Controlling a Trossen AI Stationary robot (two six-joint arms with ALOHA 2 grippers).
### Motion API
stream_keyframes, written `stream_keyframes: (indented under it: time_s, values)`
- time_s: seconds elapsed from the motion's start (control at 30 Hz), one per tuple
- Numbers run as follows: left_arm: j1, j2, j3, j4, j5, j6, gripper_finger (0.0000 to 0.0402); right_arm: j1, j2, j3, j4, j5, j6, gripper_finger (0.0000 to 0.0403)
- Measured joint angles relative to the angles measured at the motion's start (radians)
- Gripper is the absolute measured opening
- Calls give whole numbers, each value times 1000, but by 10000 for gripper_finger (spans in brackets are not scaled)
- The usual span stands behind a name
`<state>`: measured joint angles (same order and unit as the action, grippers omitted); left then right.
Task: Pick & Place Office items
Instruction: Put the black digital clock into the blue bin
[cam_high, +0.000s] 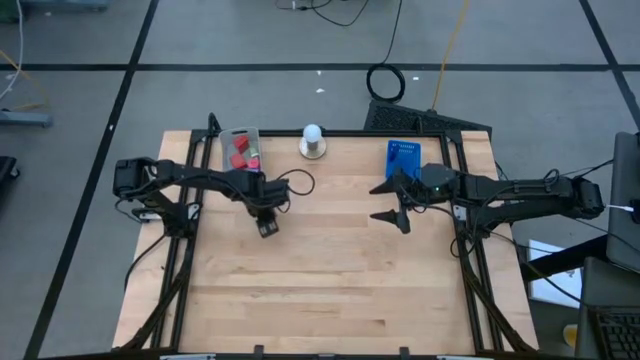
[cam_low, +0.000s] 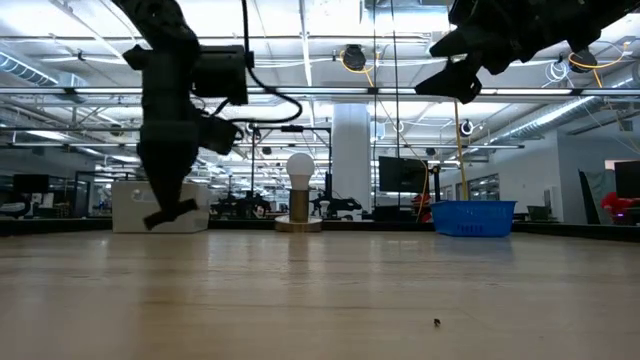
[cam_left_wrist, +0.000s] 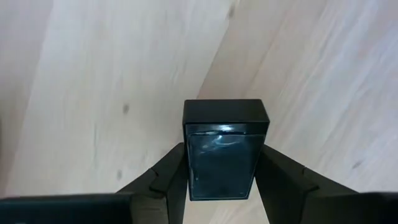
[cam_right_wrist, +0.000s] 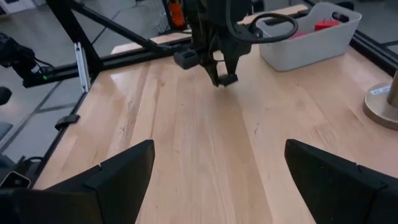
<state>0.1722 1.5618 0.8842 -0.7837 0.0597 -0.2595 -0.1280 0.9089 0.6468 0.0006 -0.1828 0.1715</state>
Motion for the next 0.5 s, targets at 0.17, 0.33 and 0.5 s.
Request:
stream_keyframes:
  time_s: [0.17,0.33,0.5]
  values:
    - [0,0,21,80,-16,20,155,0,0,0,29,-1,0,352]
    - [7,-33,24,157,-36,24,155,-1,0,0,5,28,-63,352]
    - [26,-126,24,305,-35,25,155,-2,0,0,-13,188,-83,352]
